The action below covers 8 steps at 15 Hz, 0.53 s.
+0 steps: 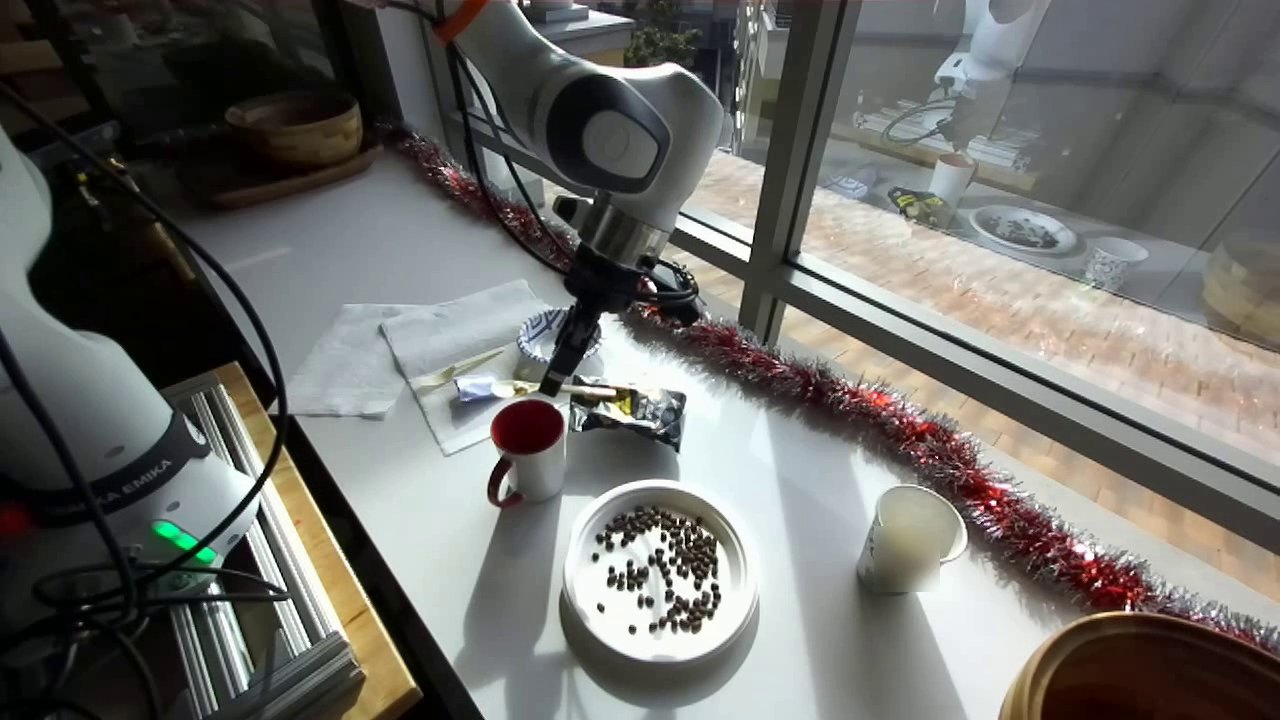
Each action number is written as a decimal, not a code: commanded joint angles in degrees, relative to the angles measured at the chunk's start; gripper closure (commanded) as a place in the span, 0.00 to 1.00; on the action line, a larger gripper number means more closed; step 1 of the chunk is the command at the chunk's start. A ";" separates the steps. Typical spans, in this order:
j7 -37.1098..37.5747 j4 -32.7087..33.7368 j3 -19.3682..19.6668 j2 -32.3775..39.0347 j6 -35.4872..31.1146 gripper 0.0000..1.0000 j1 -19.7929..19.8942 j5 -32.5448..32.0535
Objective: Using the spoon, move one object from the plate to the left, to the cup
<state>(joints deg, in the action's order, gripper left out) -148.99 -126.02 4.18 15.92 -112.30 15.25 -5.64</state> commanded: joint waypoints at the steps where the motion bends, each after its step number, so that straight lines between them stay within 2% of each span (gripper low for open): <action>1: 6.41 -2.50 1.44 -2.26 -0.28 0.97 -2.68 -3.77; 8: 19.02 -3.00 2.62 -2.03 1.10 0.97 -4.18 -10.43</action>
<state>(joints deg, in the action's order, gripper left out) -135.42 -127.51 5.56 15.69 -111.94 12.33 -12.91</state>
